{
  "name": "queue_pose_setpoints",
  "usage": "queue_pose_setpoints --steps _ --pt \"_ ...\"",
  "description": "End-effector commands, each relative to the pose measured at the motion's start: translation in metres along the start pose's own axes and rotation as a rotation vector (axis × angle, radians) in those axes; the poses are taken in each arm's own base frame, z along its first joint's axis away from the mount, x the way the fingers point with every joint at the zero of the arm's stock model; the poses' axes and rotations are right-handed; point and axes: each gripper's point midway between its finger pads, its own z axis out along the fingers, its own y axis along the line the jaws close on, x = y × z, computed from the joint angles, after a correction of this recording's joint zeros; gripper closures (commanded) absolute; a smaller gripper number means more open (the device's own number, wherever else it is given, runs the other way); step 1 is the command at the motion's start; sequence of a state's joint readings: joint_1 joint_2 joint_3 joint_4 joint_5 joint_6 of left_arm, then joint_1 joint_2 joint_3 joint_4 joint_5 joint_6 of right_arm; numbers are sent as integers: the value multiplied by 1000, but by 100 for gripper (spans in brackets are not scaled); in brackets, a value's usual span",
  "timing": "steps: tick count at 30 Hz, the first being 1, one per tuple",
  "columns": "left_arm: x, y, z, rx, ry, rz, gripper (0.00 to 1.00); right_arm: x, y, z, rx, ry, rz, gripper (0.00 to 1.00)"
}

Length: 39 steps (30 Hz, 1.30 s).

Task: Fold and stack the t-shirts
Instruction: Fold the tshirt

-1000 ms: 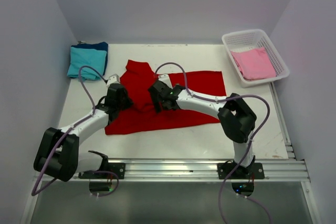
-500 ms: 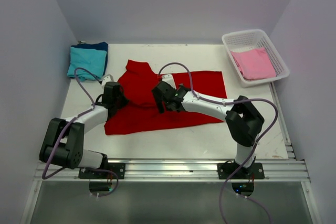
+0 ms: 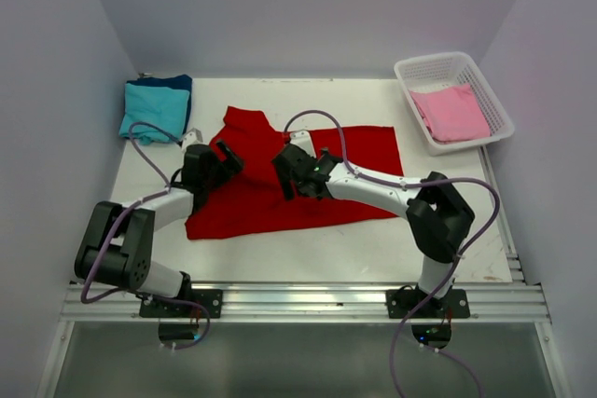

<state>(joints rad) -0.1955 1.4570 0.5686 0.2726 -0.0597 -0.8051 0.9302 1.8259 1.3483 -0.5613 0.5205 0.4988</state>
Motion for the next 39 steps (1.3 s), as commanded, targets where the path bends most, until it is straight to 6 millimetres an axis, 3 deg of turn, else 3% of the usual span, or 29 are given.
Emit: queue_pose_setpoints --steps 1,5,10,13,16,17,19,20,21,22,24,25,26,27,28,29,30,31,32,38,39 --pt "-33 -5 -7 13 -152 -48 0 -19 -12 -16 23 -71 47 1" --pt "-44 -8 -22 32 -204 -39 0 -22 -14 -19 28 -81 51 1" --pt "-32 -25 -28 122 -121 16 0 -23 -14 -19 28 -84 52 1" --pt "-28 -40 -34 204 -87 61 8 -25 -19 -17 23 -83 74 1" --pt "-33 -51 -37 253 -98 105 26 -31 -36 -10 8 -75 135 1" --pt "-36 -53 -35 255 -108 117 50 -40 -51 -8 21 -89 152 1" --pt "-52 -54 -23 198 -131 112 84 -53 -67 -8 42 -109 138 1" --pt "-56 -54 -16 177 -125 111 99 -59 -78 -7 70 -114 138 1" --pt "-58 -54 -9 158 -105 114 100 -69 -83 -8 80 -129 140 1" --pt "-80 -74 -5 191 -129 120 100 -74 -88 -7 89 -133 135 1" --pt "-80 -69 21 147 -78 145 98 -82 -99 -6 110 -124 128 1" --pt "-104 -87 27 161 -110 149 91 -83 -101 -6 111 -121 125 1" --pt "-98 -77 46 125 -71 161 74 -84 -104 -6 115 -116 120 1" --pt "-98 -75 55 105 -44 167 67 -85 -103 -8 107 -120 121 1" --pt "-114 -79 71 89 -54 165 61 -84 -103 -10 103 -120 120 1" --pt "-115 -75 78 64 -37 168 49 -84 -103 -11 98 -124 122 1" --pt "-120 -73 86 46 -34 169 46 -81 -105 -13 95 -124 121 1" --pt "-137 -84 91 58 -60 173 44 -78 -105 -14 87 -122 121 1" --pt "-127 -67 106 11 -10 184 41 -77 -105 -16 86 -125 120 1" --pt "-136 -37 156 -64 45 191 39 -56 -111 -23 73 -117 135 1" --pt "-142 -40 161 -56 38 194 39 -54 -111 -24 70 -114 138 1"
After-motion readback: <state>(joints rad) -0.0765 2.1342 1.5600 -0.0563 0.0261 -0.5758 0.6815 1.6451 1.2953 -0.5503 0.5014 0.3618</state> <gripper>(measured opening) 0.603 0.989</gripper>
